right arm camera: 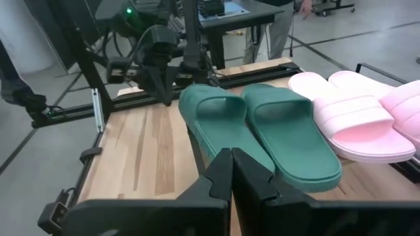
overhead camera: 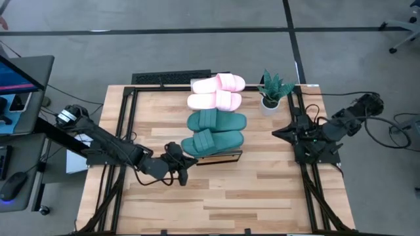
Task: Pick and place slides into the shelf
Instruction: Adjust the slides on the shelf
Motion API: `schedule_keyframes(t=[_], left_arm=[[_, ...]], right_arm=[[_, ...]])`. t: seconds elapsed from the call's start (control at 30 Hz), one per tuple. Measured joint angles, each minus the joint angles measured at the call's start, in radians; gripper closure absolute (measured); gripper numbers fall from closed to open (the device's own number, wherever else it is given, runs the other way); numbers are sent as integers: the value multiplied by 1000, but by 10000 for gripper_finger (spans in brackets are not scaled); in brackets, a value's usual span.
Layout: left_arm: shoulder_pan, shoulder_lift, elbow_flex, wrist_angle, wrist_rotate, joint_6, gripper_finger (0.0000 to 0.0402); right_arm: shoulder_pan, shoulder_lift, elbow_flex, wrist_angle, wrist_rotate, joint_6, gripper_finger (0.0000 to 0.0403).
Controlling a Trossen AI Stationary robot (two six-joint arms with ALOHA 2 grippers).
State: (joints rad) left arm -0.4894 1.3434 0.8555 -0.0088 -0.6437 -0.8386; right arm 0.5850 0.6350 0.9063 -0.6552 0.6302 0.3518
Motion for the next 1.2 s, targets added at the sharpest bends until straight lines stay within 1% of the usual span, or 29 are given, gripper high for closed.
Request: schedule_keyframes(t=[0.43, 0.7, 0.97, 1.2], left_arm=[[69, 0, 0, 0, 38, 65, 401], [118, 0, 0, 1, 105, 112, 402], [153, 0, 0, 1, 147, 152, 402], [170, -2, 0, -23, 159, 163, 402]], right_arm=[[16, 0, 0, -2, 8, 0, 403], [16, 0, 0, -2, 7, 0, 403], [16, 0, 0, -6, 8, 8, 403], [16, 0, 0, -6, 7, 8, 403]])
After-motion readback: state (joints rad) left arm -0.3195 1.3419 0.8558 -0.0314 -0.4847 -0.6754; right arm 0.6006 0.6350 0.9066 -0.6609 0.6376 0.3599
